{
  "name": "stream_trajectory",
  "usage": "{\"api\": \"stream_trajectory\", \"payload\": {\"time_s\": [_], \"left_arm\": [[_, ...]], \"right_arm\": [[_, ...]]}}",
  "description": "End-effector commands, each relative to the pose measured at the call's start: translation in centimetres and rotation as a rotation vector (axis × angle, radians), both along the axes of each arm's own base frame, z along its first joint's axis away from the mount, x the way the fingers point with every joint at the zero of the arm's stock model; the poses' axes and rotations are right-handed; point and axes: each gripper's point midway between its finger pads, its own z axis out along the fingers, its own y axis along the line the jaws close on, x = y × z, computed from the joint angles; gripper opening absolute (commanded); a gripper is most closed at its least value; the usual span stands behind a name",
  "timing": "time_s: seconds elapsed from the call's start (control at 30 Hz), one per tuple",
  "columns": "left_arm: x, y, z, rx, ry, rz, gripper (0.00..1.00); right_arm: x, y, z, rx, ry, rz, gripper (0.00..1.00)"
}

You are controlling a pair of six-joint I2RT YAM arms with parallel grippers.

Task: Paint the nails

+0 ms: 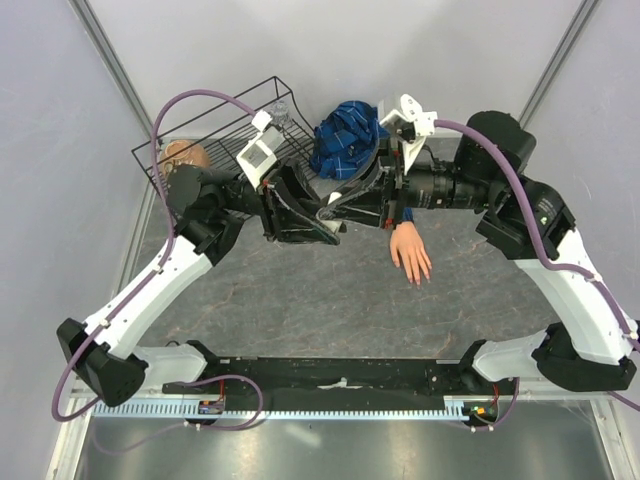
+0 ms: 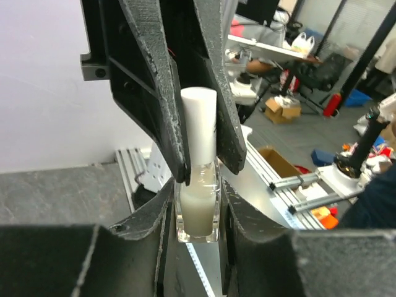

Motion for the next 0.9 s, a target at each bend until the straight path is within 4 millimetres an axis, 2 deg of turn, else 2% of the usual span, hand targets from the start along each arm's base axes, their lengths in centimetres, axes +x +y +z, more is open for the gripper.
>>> {"api": "stream_trajectory", "payload": {"time_s": [0.0,0.03,0.07,0.1,0.17,0.2,0.3,0.33,0.4,0.5,0.53,0.57,0.67,0.7,0.73,0.8,0.87], "left_arm": [[0.6,1.2,1.9,-0.053,-0.135,0.133,0.02],[1.8,1.0,1.7,-0.044,-0.130,0.213,0.02],[3.3,1.2,1.6,-0.029,-0.095,0.331,0.02],[4.3,1.3,1.5,-0.035,-0.158,0.403,0.02],[6.7,1.7,1.1,-0.008,-0.136,0.559,0.02],[7.2,1.9,1.1,-0.006,-0.171,0.596,0.02],[7.8,2.1,0.8,0.009,-0.191,0.654,0.02],[7.8,2.0,0.8,0.010,-0.193,0.658,0.02],[7.8,2.1,0.7,0.011,-0.202,0.670,0.02],[8.1,2.1,0.3,0.021,-0.203,0.687,0.02],[8.1,2.1,0.3,0.023,-0.205,0.684,0.02],[8.0,2.1,0.2,0.024,-0.207,0.678,0.02],[8.1,2.2,0.1,0.026,-0.211,0.687,0.02],[8.1,2.3,0.1,0.028,-0.219,0.693,0.02],[8.2,2.3,-0.1,0.035,-0.221,0.697,0.02],[8.4,2.4,-0.3,0.042,-0.235,0.709,0.02],[8.7,2.5,-0.5,0.053,-0.248,0.725,0.02]], "right_arm": [[-2.5,0.0,0.7,0.028,0.013,0.123,0.00],[-1.5,0.0,0.7,0.031,0.015,0.062,0.00],[-1.1,-0.1,0.8,0.034,0.015,0.035,0.09],[-0.6,-0.3,0.9,0.036,0.021,-0.003,0.16],[1.1,-0.4,0.7,0.034,0.044,-0.102,0.21],[1.5,-0.5,0.6,0.031,0.049,-0.127,0.26],[3.2,-0.3,-0.3,-0.002,0.072,-0.206,0.41],[3.6,-0.5,0.2,0.006,0.066,-0.231,0.45],[4.3,-0.5,0.0,-0.013,0.075,-0.268,0.59],[4.6,-0.8,0.8,0.003,0.065,-0.291,0.78],[4.7,-0.9,1.1,0.010,0.061,-0.297,0.86],[4.8,-0.9,1.2,0.011,0.064,-0.306,0.98],[5.8,-1.7,1.4,0.006,0.078,-0.383,0.98],[6.8,-1.8,1.2,-0.004,0.097,-0.433,0.98],[6.6,-2.4,2.4,0.019,0.093,-0.451,0.97],[7.2,-2.4,1.7,-0.013,0.129,-0.482,0.90],[6.9,-2.4,1.8,-0.015,0.159,-0.475,0.83]]}}
